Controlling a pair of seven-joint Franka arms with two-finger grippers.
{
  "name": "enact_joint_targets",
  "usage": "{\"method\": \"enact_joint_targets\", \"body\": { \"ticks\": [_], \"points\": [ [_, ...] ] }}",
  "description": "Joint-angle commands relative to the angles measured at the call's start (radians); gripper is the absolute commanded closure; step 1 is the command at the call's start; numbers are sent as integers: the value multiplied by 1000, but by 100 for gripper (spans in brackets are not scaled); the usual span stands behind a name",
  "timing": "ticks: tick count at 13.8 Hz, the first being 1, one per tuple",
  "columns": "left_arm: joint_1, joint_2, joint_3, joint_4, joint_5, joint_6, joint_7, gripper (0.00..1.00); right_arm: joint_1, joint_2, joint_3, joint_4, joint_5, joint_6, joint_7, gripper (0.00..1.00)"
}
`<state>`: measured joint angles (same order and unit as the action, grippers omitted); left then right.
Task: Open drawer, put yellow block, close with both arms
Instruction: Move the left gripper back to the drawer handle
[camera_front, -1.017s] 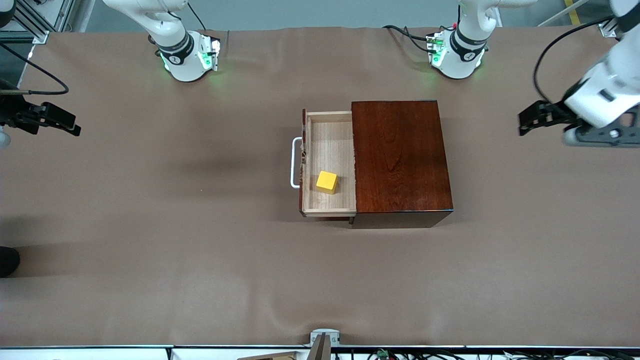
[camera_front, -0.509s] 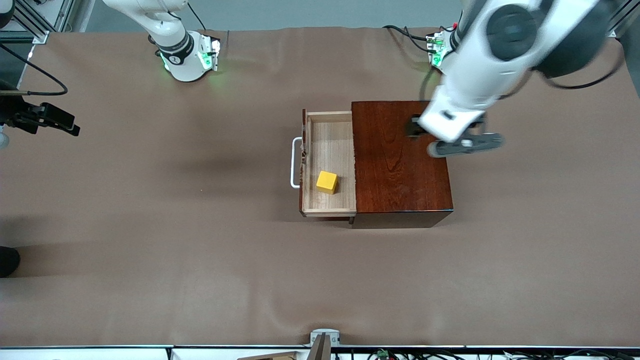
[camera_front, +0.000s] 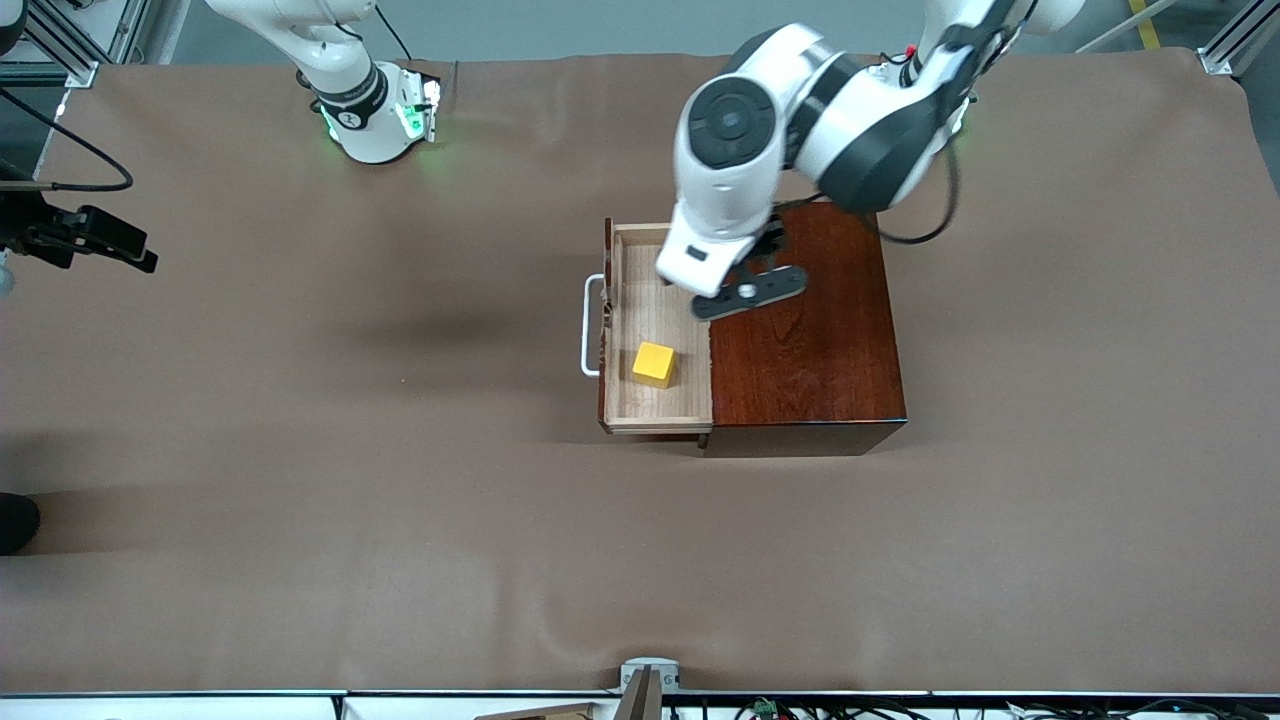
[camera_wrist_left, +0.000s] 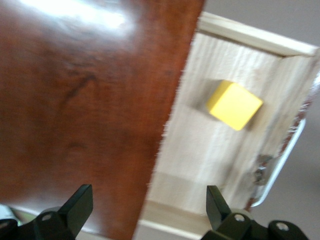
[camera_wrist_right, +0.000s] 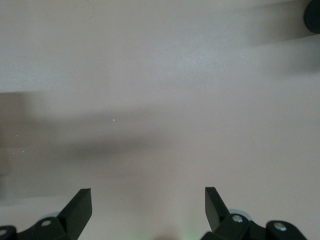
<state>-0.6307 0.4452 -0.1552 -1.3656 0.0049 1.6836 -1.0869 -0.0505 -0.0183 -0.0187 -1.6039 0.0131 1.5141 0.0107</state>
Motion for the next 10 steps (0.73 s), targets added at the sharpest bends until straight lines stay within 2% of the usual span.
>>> {"method": "enact_joint_targets", "body": {
  "ticks": [1,4,8,10],
  "points": [
    [-55,55,8,45,-3,77,-140,0,-18,1,14,16,-9,-6,3,0],
    [-118,113,19,51,-2,200,-276,0,-23,1,13,30,-5,-8,3,0],
    [-133,155,14,62,-3,284,-413,0,-37,1,13,39,-5,-11,3,0],
    [-156,165,17,62,-2,335,-557,0,-40,1,13,41,-5,-11,5,0]
  ]
}}
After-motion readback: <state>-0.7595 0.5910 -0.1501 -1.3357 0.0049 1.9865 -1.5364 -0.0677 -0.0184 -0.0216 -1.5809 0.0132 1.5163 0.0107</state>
